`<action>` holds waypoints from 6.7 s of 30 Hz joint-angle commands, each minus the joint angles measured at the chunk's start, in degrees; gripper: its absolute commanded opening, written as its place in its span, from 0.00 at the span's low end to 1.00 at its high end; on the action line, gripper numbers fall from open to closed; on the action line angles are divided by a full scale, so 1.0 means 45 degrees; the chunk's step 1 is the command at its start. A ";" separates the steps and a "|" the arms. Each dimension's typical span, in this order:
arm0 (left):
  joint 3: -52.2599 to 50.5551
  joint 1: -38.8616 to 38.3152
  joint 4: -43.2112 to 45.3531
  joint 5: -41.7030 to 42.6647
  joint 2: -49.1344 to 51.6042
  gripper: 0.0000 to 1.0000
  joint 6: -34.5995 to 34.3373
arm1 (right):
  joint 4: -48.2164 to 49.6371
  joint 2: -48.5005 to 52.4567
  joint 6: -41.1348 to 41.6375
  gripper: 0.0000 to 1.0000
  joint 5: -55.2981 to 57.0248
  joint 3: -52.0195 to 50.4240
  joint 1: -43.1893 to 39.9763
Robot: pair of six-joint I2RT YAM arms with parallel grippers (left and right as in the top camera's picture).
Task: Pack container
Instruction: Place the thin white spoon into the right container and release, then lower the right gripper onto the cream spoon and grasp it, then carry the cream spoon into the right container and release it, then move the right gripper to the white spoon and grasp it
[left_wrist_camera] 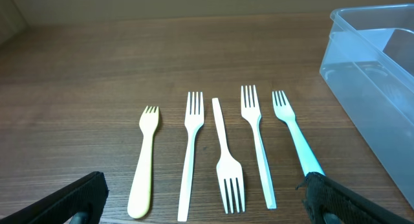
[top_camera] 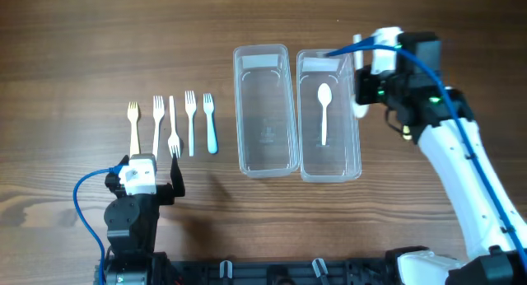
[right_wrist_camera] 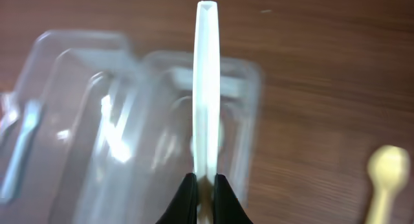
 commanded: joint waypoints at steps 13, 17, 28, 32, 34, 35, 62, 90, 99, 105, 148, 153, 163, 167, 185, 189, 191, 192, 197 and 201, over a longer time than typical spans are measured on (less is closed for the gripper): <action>-0.0121 -0.0073 0.0019 0.0199 -0.0005 1.00 0.0194 | 0.0321 0.3551 0.0024 0.06 -0.0189 0.0005 0.1132; -0.0121 -0.0073 0.0019 0.0199 -0.0005 1.00 0.0194 | 0.0364 0.3458 -0.0039 0.54 -0.0185 0.0039 0.1132; -0.0117 -0.0073 0.0019 0.0199 -0.0005 1.00 0.0194 | -0.0087 0.0335 0.0019 1.00 0.1098 0.0049 -0.0325; -0.0121 -0.0073 0.0019 0.0199 -0.0005 1.00 0.0194 | -0.0374 -0.0306 -0.0039 1.00 0.1214 0.0049 -0.2011; -0.0121 -0.0073 0.0019 0.0199 -0.0005 1.00 0.0194 | -0.0685 -0.0233 -0.0034 0.90 0.1384 0.0034 -0.2715; -0.0121 -0.0073 0.0019 0.0199 -0.0005 1.00 0.0194 | -0.0874 -0.0141 -0.0029 0.79 0.1617 0.0034 -0.3016; -0.0121 -0.0073 0.0019 0.0199 -0.0005 1.00 0.0194 | 0.1141 0.5833 -0.0262 0.60 0.3910 0.0024 -0.4352; -0.0121 -0.0073 0.0019 0.0199 -0.0005 1.00 0.0194 | 0.1656 0.7300 -0.0063 0.05 0.2055 0.0024 -0.4813; -0.0121 -0.0073 0.0019 0.0199 -0.0005 1.00 0.0194 | 0.1564 0.6042 -0.0039 0.04 0.1991 0.0024 -0.4789; -0.0117 -0.0073 0.0019 0.0199 -0.0005 1.00 0.0194 | 0.1452 0.3555 -0.0034 0.04 0.1229 0.0024 -0.4527; -0.0117 -0.0073 0.0019 0.0199 -0.0005 1.00 0.0194 | 0.0301 0.3279 0.0957 0.43 0.0063 0.0024 0.1821; -0.0121 -0.0073 0.0024 0.0199 -0.0005 1.00 0.0194 | 0.0447 0.2633 0.0962 0.45 0.0602 0.0044 0.1802; -0.0121 -0.0073 0.0019 0.0199 -0.0005 1.00 0.0194 | 0.0287 0.0903 0.0957 0.49 0.4153 0.0049 0.0228; -0.0121 -0.0073 0.0019 0.0199 -0.0005 1.00 0.0194 | 0.0180 0.1083 0.0622 0.50 0.4177 0.0044 -0.0680; -0.0117 -0.0073 0.0019 0.0199 -0.0005 1.00 0.0194 | 0.2958 0.4235 -0.0607 0.50 0.4211 0.0034 -0.3191; -0.0121 -0.0073 0.0019 0.0199 -0.0005 1.00 0.0194 | 0.2157 0.4745 -0.0651 0.50 0.4211 0.0034 -0.3657; -0.0121 -0.0073 0.0019 0.0199 -0.0005 1.00 0.0194 | 0.1894 0.4804 -0.0651 0.51 0.4158 0.0034 -0.3983; -0.0121 -0.0073 0.0019 0.0199 -0.0005 1.00 0.0194 | 0.1855 0.4804 -0.0646 0.51 0.4090 0.0034 -0.4070; -0.0121 -0.0073 0.0024 0.0199 -0.0005 1.00 0.0194 | 0.1472 0.4813 -0.0306 0.50 0.3585 0.0034 -0.4469; -0.0121 -0.0073 0.0019 0.0199 -0.0005 1.00 0.0194 | 0.1307 0.4813 -0.0291 0.47 0.3585 0.0034 -0.4784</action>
